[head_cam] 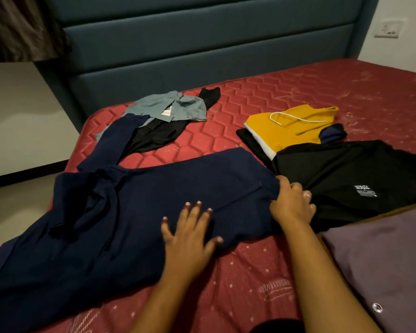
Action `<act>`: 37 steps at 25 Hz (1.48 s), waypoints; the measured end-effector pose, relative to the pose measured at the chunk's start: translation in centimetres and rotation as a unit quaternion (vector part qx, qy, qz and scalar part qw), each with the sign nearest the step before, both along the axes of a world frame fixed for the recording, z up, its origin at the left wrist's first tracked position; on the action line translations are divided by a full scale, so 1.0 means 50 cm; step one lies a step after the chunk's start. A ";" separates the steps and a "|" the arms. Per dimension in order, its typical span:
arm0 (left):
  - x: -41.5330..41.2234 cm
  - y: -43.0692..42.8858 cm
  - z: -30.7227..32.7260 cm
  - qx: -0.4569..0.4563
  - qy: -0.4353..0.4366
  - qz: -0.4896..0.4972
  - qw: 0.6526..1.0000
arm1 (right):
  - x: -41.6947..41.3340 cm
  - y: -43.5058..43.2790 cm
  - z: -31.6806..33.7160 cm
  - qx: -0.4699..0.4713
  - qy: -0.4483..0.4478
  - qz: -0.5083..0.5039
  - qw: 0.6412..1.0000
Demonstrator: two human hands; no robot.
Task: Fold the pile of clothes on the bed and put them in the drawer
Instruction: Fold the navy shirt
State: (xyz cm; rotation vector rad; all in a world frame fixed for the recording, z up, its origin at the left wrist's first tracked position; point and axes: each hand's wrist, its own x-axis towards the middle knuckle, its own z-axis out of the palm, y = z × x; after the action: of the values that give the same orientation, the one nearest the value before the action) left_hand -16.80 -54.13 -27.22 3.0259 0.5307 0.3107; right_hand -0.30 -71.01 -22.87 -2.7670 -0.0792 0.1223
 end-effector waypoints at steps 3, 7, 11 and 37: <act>0.011 -0.051 -0.048 -0.005 0.065 -0.048 0.997 | 0.011 -0.014 0.011 -0.034 0.034 -0.043 0.998; 0.016 -0.056 -0.055 -0.029 0.061 -0.038 0.997 | 0.003 -0.014 0.011 -0.033 0.162 -0.026 0.986; 0.007 -0.059 -0.042 -0.065 0.065 -0.040 0.995 | -0.001 -0.023 -0.013 0.019 0.135 -0.022 0.990; -0.115 0.014 -0.031 -0.040 0.073 0.063 0.995 | -0.040 -0.003 -0.140 -0.110 -0.077 0.335 0.932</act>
State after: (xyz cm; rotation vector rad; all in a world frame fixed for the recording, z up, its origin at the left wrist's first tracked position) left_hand -22.55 -53.43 -28.78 2.9586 0.7272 0.0707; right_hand -2.29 -71.16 -29.88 -2.8354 -1.1125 0.0894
